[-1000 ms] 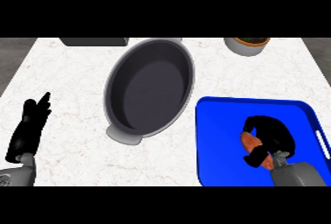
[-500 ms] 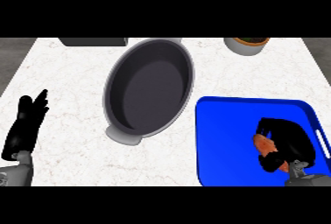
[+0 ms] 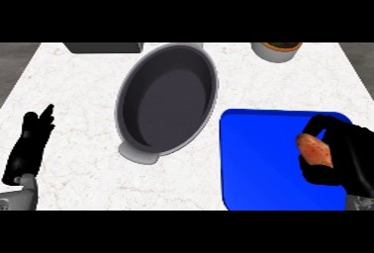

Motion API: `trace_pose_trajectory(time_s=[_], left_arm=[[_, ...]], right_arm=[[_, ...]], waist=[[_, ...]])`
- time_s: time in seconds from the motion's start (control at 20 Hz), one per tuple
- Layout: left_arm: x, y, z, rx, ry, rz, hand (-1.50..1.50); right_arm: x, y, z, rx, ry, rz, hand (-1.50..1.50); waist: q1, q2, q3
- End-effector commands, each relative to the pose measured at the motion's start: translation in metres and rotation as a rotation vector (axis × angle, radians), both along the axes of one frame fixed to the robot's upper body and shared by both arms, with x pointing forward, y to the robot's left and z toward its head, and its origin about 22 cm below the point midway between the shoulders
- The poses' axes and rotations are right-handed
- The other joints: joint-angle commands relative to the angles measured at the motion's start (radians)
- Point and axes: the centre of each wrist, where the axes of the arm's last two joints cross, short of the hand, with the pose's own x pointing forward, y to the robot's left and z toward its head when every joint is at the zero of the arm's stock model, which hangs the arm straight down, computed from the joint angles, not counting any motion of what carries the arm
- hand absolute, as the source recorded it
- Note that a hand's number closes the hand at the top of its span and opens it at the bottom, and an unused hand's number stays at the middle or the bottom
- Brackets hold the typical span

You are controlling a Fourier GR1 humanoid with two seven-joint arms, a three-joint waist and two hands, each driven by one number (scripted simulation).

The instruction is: Pick the sweet potato from the tray and place it in the pot

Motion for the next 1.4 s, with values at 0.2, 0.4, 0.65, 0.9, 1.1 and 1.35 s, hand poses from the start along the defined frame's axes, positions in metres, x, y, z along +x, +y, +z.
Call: trace_pose_trajectory(time_s=[0.2,0.4,0.65,0.9,1.1,1.35], left_arm=[[0.005,0.008,0.01,-0.004,0.003,-0.009,0.0],[0.0,0.006,-0.006,-0.006,-0.004,-0.021,0.0],[0.003,-0.003,-0.002,0.003,-0.002,-0.02,0.0],[-0.008,0.003,0.006,0.0,-0.005,-0.051,0.0],[0.01,0.0,-0.002,0.005,-0.019,-0.024,0.0],[0.011,-0.018,0.004,-0.012,0.0,-0.048,0.0]], right_arm=[[-0.039,0.027,0.079,0.173,-0.439,0.172,1.5],[-0.04,0.059,0.114,0.144,-0.469,0.185,1.5],[-0.025,0.09,0.158,0.16,-0.415,0.262,1.5],[-0.012,0.151,0.18,0.185,-0.321,0.286,1.5],[0.034,0.178,0.186,0.226,-0.224,0.252,1.5],[0.069,0.204,0.172,0.232,-0.162,0.251,1.5]], waist=[[0.003,-0.001,0.0],[0.015,0.004,-0.001],[0.02,0.003,-0.001],[0.029,0.0,-0.001],[0.03,0.007,-0.001],[0.031,0.006,0.0]])
